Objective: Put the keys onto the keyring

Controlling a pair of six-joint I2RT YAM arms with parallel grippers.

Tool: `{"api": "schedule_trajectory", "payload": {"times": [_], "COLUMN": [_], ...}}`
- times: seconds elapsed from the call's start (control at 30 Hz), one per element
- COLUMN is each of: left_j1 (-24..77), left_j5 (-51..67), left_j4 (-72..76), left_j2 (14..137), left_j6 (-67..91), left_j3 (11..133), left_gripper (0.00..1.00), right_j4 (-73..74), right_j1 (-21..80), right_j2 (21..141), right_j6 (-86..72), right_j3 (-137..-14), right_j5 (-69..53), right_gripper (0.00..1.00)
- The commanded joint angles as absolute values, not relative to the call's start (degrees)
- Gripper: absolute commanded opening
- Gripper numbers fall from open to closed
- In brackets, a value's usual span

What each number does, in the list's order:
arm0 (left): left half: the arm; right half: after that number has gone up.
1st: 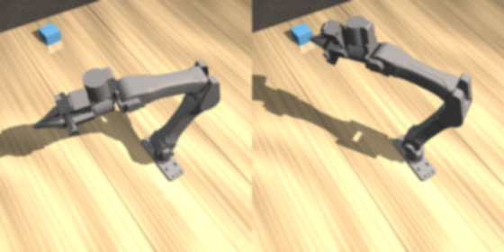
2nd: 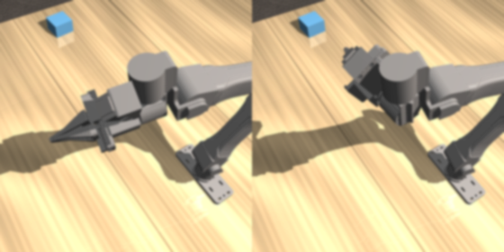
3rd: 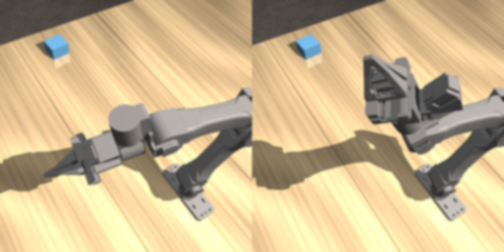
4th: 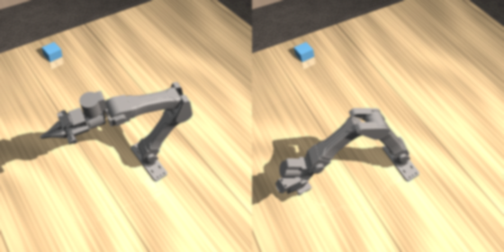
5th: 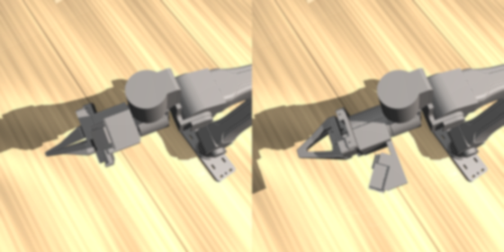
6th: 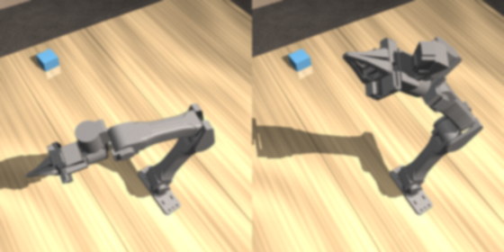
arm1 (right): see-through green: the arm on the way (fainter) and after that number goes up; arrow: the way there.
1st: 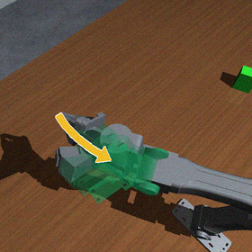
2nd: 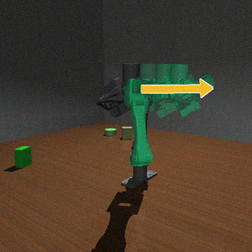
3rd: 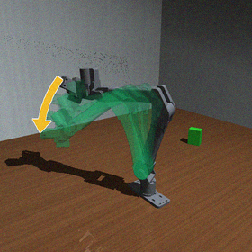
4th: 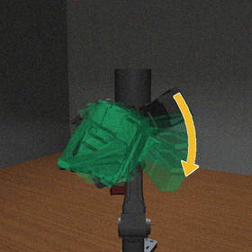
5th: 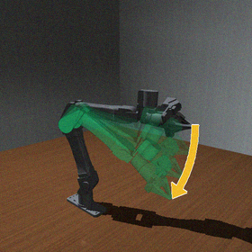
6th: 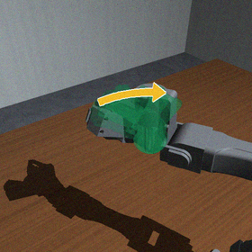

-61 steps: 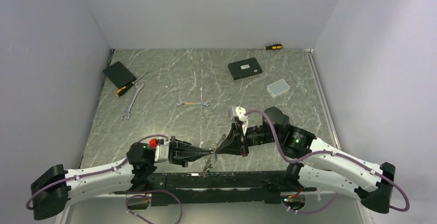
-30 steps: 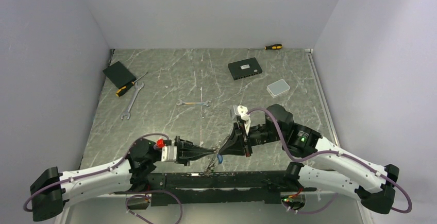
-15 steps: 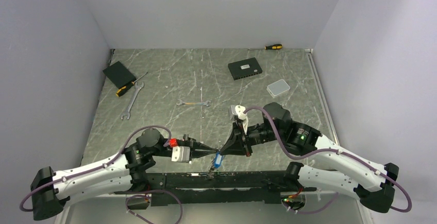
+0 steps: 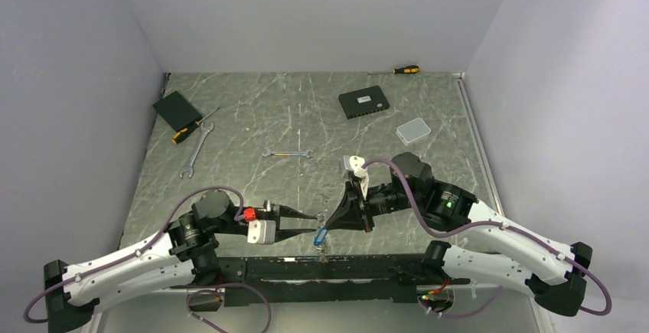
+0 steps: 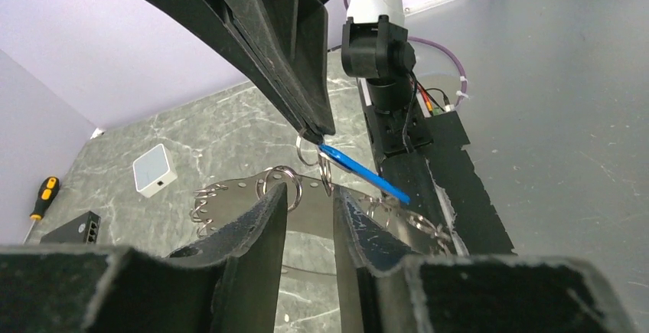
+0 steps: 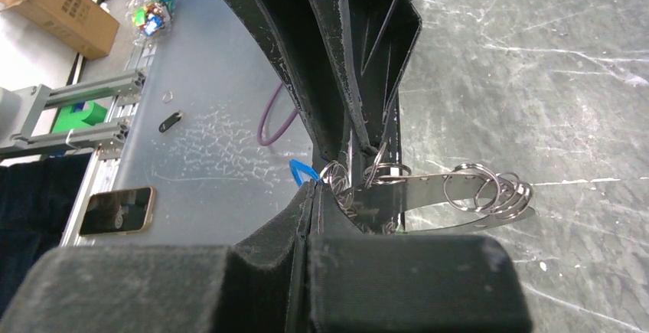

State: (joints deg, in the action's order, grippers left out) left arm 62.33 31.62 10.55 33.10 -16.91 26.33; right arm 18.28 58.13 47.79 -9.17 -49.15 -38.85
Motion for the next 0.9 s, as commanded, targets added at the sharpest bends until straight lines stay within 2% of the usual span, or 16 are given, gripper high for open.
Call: {"api": "schedule_trajectory", "payload": {"times": [0.0,0.17,0.33,0.87], "left_j1": [62.3,62.3,62.3,62.3], "left_j5": [30.2,27.9,28.8,33.1], "left_j4": [5.9,2.2,-0.7,-2.7], "left_j2": [30.8,27.2,26.0,37.4], "left_j6": [-18.2,-18.2,-18.1,-23.0], "left_j3": [29.1,30.4,32.7,37.9], "left_gripper": [0.34,0.34,0.28,0.28], "right_j4": [12.0,11.5,12.9,14.6], "right_j1": [58.4,58.4,58.3,58.4], "right_j2": [47.7,48.8,50.4,51.9], "right_j6": [-9.4,-9.3,-8.0,-6.5], "right_j3": [-50.9,-51.1,-52.0,-54.1], "right_j5": [-38.2,-38.2,-38.7,-40.2], "right_gripper": [0.0,0.0,0.0,0.0]}}
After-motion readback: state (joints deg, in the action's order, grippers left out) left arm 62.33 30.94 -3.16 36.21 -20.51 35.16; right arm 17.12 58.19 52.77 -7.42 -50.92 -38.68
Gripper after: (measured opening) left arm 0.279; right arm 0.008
